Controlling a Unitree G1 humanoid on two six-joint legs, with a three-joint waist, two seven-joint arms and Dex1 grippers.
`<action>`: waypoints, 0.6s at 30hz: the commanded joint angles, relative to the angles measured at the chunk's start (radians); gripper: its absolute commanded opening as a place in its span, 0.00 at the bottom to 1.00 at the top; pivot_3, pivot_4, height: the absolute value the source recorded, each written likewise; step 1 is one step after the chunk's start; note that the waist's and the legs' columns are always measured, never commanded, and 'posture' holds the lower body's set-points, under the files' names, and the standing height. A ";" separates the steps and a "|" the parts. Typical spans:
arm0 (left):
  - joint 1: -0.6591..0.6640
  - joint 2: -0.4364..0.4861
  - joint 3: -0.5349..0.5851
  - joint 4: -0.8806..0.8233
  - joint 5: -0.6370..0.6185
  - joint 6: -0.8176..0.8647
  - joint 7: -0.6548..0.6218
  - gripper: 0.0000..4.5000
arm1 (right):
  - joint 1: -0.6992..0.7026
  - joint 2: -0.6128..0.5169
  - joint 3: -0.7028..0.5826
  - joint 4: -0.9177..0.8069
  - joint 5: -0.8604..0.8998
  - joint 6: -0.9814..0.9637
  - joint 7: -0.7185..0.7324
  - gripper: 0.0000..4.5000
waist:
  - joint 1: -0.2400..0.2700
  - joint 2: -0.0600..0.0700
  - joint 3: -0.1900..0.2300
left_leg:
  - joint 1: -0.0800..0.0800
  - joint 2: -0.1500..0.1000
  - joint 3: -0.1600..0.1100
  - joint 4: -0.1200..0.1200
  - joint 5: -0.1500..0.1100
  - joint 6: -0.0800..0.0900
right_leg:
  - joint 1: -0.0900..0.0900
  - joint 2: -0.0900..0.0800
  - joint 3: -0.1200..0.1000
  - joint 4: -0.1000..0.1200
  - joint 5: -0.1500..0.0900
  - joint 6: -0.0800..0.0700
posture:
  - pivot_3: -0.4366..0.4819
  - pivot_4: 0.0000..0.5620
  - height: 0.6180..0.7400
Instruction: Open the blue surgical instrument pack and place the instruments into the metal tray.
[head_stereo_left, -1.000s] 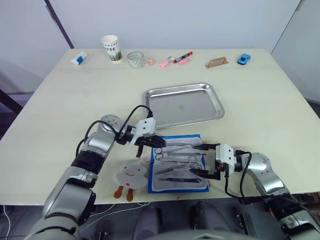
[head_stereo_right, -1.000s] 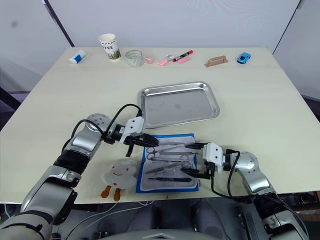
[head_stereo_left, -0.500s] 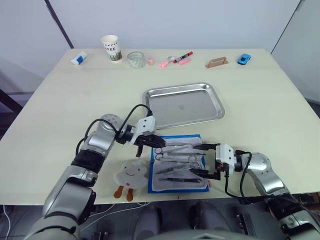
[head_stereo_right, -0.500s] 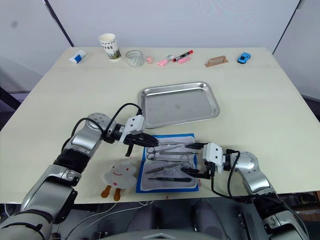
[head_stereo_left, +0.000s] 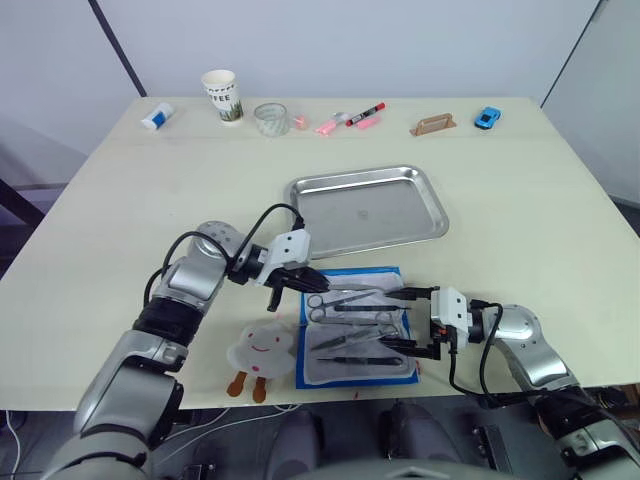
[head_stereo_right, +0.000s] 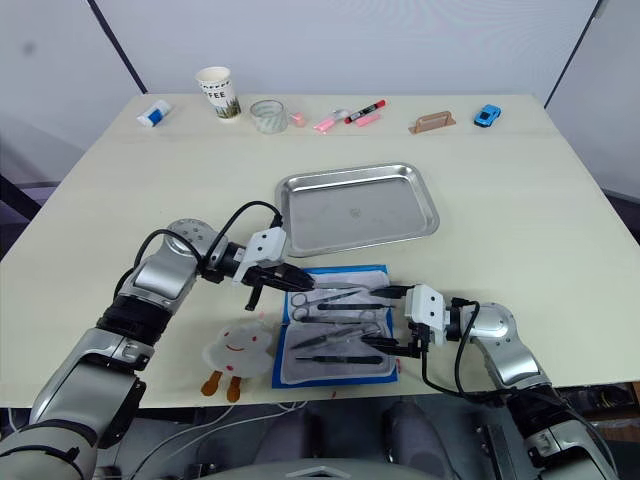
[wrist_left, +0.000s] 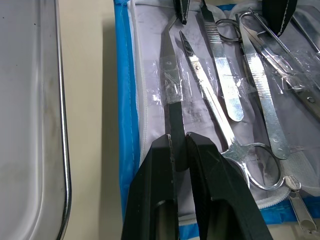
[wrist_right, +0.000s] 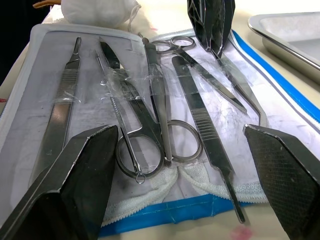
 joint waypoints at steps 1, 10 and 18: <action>-0.008 0.025 0.000 -0.039 0.007 0.021 -0.023 0.01 | 0.029 -0.017 0.032 0.078 -0.080 0.072 -0.034 0.98 | -0.001 0.000 0.000 | 0.000 0.000 0.000 0.000 0.000 0.000 | 0.000 0.000 0.000 0.000 0.000 0.000 | 0.48 0.27 0.88; -0.013 0.040 -0.008 -0.046 0.013 0.047 -0.024 0.01 | 0.026 -0.024 0.037 0.070 -0.091 0.103 -0.040 0.98 | -0.001 0.000 0.000 | 0.000 0.000 0.000 0.000 0.000 0.000 | 0.000 0.000 0.000 0.000 0.000 0.000 | 0.48 0.27 0.88; -0.060 0.013 -0.018 0.015 0.031 0.022 -0.027 0.01 | 0.021 -0.025 0.038 0.071 -0.098 0.118 -0.049 0.98 | -0.001 0.000 0.000 | 0.000 0.000 0.000 0.000 0.000 0.000 | 0.000 0.000 0.000 0.000 0.000 0.000 | 0.48 0.27 0.88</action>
